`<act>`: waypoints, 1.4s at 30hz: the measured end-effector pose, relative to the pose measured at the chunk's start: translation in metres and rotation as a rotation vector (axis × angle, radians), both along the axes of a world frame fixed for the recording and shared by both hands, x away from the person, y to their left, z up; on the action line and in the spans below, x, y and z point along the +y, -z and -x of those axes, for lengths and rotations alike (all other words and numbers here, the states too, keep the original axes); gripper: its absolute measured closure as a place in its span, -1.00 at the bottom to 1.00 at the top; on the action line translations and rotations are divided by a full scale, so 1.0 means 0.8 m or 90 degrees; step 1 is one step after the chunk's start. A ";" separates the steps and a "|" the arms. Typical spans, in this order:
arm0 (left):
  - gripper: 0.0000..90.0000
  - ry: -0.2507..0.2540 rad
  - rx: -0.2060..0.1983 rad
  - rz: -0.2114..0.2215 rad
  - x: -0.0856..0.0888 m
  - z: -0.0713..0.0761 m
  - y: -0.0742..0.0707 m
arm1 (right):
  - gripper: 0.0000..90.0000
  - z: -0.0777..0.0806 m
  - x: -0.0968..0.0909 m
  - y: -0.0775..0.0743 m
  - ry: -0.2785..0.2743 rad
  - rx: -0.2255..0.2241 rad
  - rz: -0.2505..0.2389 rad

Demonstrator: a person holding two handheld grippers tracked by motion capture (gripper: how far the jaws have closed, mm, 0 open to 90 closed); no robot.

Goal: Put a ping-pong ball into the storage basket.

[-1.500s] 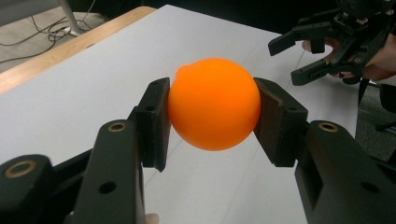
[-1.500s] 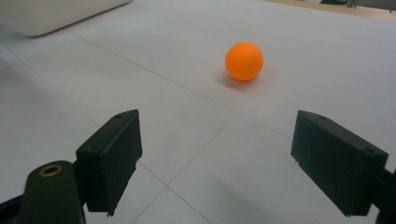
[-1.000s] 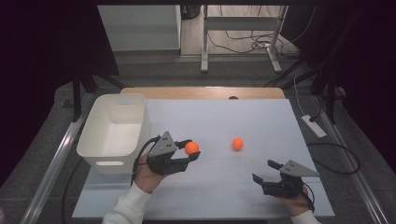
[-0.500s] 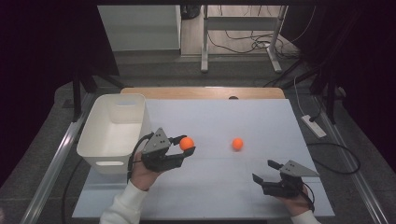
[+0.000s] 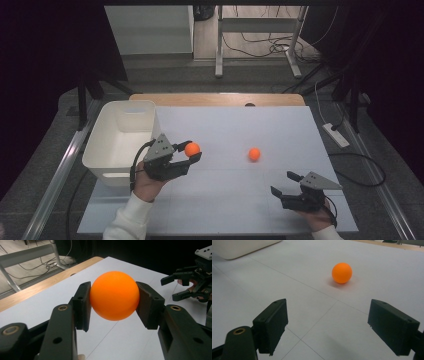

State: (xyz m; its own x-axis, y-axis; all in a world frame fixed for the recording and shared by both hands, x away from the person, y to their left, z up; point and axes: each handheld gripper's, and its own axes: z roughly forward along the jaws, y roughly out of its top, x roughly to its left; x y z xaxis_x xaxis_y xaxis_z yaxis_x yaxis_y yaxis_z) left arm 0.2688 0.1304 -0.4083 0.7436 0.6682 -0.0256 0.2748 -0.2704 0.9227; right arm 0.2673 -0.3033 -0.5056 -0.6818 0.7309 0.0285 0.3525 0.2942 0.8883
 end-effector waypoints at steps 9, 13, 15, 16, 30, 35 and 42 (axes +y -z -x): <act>0.12 -0.017 -0.002 0.006 0.009 -0.001 -0.003 | -0.64 0.000 0.000 0.000 -0.001 -0.001 0.001; 0.12 -0.031 -0.001 0.006 0.013 -0.002 -0.004 | -0.64 0.000 0.000 -0.001 0.000 -0.002 -0.001; 0.12 -0.039 -0.002 0.007 0.016 -0.002 -0.005 | -0.64 0.000 0.000 -0.001 -0.001 -0.003 -0.001; 0.12 -0.043 -0.002 0.009 0.017 -0.002 -0.006 | -0.64 0.000 0.000 -0.002 -0.002 -0.004 -0.002; 0.12 -0.077 -0.005 0.015 0.037 -0.006 -0.015 | -0.64 -0.004 0.001 -0.002 -0.006 -0.001 -0.009; 0.12 -0.090 -0.002 0.015 0.044 -0.009 -0.018 | -0.64 -0.004 0.001 -0.002 -0.005 0.000 -0.006; 0.12 -0.106 -0.009 0.013 0.056 -0.009 -0.024 | -0.64 -0.004 0.001 -0.002 -0.004 0.001 -0.008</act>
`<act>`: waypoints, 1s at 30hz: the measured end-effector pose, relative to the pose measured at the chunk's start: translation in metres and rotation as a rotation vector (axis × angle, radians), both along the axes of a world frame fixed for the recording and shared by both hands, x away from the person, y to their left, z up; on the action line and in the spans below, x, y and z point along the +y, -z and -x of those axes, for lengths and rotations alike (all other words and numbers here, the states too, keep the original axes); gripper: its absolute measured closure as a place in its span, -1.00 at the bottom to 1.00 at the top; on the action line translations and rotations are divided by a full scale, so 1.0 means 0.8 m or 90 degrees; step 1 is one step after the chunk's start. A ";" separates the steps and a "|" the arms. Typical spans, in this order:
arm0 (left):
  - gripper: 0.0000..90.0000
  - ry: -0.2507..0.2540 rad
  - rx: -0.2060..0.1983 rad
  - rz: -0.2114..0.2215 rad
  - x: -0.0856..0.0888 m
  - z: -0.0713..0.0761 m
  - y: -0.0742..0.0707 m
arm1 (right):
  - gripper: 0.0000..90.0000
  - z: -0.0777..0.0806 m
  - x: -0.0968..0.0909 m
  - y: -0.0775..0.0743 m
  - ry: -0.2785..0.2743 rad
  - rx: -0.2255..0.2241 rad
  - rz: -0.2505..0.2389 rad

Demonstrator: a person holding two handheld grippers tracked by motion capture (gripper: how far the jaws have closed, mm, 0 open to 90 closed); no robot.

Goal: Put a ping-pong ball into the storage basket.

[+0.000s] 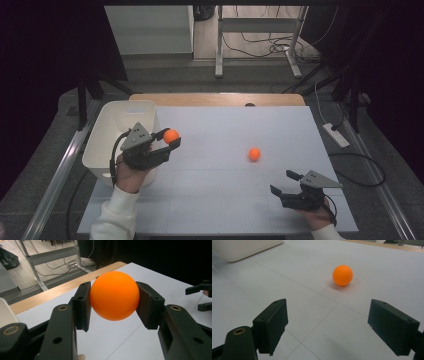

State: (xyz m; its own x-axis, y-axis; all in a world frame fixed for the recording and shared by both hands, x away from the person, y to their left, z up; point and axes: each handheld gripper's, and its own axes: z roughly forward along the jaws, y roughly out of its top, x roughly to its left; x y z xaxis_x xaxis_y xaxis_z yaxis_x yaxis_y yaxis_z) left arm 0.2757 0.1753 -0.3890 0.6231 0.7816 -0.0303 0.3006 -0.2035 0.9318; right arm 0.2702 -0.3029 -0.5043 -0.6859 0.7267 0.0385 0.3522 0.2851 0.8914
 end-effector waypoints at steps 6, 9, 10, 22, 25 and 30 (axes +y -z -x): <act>0.12 -0.012 -0.001 0.001 0.009 -0.001 -0.004 | -0.64 0.000 0.000 0.000 0.000 0.000 0.000; 0.12 -0.019 0.002 0.002 0.014 -0.003 -0.005 | -0.64 0.000 0.000 0.000 0.000 0.000 0.001; 0.12 -0.021 0.002 0.004 0.015 -0.004 -0.005 | -0.64 0.000 0.000 0.000 0.000 0.000 0.001; 0.12 -0.058 0.005 0.015 0.032 -0.011 -0.010 | -0.64 0.000 0.001 0.000 0.002 0.001 0.002; 0.12 -0.070 0.011 0.014 0.037 -0.013 -0.010 | -0.64 0.000 0.001 0.000 0.004 0.001 0.004; 0.12 -0.084 0.016 0.013 0.046 -0.017 -0.011 | -0.64 0.000 0.001 0.000 0.005 0.002 0.005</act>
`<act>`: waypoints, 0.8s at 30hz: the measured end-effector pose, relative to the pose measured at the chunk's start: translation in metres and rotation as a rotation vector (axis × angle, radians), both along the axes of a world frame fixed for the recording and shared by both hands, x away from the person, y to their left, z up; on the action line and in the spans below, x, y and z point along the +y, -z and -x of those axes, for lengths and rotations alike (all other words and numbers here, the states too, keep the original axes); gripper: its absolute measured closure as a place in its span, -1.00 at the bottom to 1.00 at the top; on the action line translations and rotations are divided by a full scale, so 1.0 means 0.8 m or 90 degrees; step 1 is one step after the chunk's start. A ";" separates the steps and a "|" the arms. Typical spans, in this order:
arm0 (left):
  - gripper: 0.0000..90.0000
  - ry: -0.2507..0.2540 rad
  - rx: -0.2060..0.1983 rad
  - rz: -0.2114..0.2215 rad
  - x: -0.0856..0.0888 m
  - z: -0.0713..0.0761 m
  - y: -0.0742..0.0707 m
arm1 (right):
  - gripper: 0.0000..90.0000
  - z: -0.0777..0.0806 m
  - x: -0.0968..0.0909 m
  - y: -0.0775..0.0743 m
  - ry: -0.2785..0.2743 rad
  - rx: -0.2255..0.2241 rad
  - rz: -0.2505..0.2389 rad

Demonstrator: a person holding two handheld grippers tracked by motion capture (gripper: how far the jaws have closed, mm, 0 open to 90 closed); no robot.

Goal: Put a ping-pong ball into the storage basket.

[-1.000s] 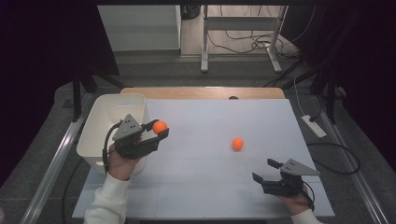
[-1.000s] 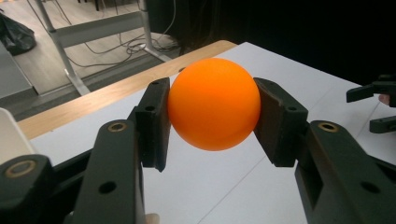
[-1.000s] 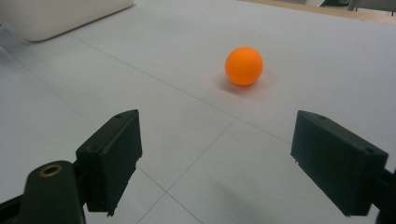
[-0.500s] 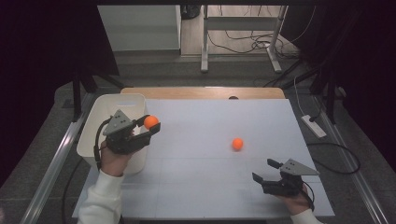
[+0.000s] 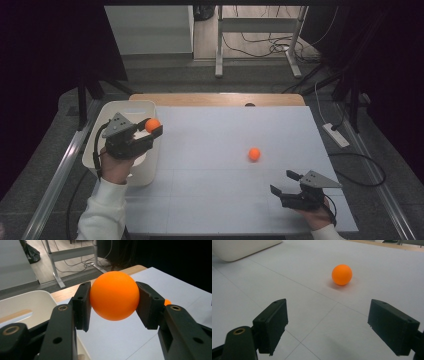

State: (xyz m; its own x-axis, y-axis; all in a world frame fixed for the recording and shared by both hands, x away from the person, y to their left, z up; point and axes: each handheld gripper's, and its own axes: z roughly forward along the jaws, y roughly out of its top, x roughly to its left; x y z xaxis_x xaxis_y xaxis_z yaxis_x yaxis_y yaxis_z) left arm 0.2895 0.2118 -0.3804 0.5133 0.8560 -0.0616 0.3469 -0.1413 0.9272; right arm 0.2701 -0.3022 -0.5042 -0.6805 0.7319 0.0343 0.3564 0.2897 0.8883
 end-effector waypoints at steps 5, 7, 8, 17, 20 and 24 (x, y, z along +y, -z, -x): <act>0.12 -0.014 0.006 -0.003 0.007 -0.005 -0.001 | -0.64 0.000 0.000 0.000 -0.001 -0.001 0.000; 0.12 -0.019 0.008 -0.002 0.010 -0.007 -0.001 | -0.64 0.000 0.000 0.000 0.000 -0.001 0.000; 0.12 -0.022 0.008 0.001 0.011 -0.008 0.000 | -0.64 0.000 0.000 0.000 0.000 0.000 -0.001; 0.12 -0.048 0.014 0.008 0.026 -0.016 0.001 | -0.64 0.000 0.001 0.000 -0.001 0.000 -0.003; 0.12 -0.056 0.018 0.010 0.031 -0.020 0.001 | -0.64 0.000 0.001 0.000 0.000 0.000 -0.004; 0.12 -0.065 0.027 0.009 0.036 -0.024 0.003 | -0.64 0.000 0.001 0.000 0.000 0.002 -0.003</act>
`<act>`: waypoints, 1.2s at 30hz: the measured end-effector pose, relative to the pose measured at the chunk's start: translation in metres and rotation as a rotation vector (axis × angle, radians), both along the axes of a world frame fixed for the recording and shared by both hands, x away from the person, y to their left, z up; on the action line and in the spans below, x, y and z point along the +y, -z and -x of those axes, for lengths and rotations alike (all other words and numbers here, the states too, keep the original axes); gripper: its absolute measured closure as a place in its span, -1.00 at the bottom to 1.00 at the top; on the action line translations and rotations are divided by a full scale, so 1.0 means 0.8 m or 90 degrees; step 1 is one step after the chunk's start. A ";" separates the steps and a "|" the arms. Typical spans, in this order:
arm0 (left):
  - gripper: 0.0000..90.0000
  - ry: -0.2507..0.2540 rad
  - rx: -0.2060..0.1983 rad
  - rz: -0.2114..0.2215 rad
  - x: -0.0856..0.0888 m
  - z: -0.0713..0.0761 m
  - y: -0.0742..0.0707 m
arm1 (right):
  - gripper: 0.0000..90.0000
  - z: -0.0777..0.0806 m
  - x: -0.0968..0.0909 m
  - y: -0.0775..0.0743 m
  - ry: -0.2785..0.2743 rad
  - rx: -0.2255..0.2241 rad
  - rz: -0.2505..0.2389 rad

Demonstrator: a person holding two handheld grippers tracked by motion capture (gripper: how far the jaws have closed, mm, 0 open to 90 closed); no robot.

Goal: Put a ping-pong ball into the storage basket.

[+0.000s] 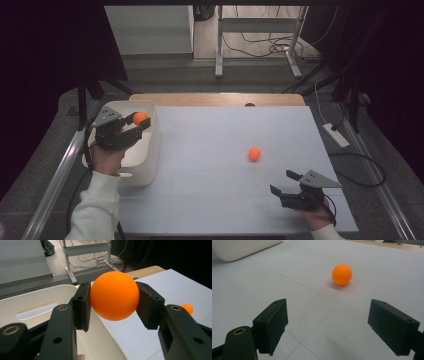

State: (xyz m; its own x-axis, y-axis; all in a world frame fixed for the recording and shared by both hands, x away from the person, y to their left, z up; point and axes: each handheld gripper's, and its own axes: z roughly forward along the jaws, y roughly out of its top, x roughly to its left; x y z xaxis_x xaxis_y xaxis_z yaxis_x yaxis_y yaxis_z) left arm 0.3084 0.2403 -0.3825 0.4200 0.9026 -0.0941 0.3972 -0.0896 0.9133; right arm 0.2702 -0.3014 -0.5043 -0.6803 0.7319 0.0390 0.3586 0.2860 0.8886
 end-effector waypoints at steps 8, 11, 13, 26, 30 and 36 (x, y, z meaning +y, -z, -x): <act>0.12 -0.021 0.013 -0.007 0.011 -0.008 -0.002 | -0.64 0.000 0.000 0.000 -0.001 -0.001 -0.001; 0.12 -0.030 0.025 -0.019 0.015 -0.013 -0.001 | -0.64 0.000 0.000 0.000 0.000 -0.001 -0.001; 0.12 -0.033 0.028 -0.023 0.016 -0.014 0.000 | -0.64 0.000 0.000 0.000 0.000 -0.001 -0.001; 0.12 -0.061 0.079 -0.058 0.026 -0.038 0.010 | -0.64 -0.001 0.000 0.000 0.000 0.000 0.000; 0.12 -0.066 0.100 -0.071 0.028 -0.046 0.013 | -0.64 -0.001 0.001 0.001 0.000 0.001 0.001; 0.12 -0.068 0.120 -0.088 0.027 -0.053 0.014 | -0.64 -0.002 0.001 0.001 0.000 0.001 0.002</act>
State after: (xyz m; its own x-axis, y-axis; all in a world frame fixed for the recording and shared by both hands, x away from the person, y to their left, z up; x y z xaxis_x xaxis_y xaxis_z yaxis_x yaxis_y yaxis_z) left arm 0.3511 0.2622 -0.3934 0.3079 0.9508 -0.0348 0.5732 -0.1561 0.8044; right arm 0.2715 -0.3009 -0.5050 -0.6802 0.7320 0.0382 0.3603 0.2884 0.8871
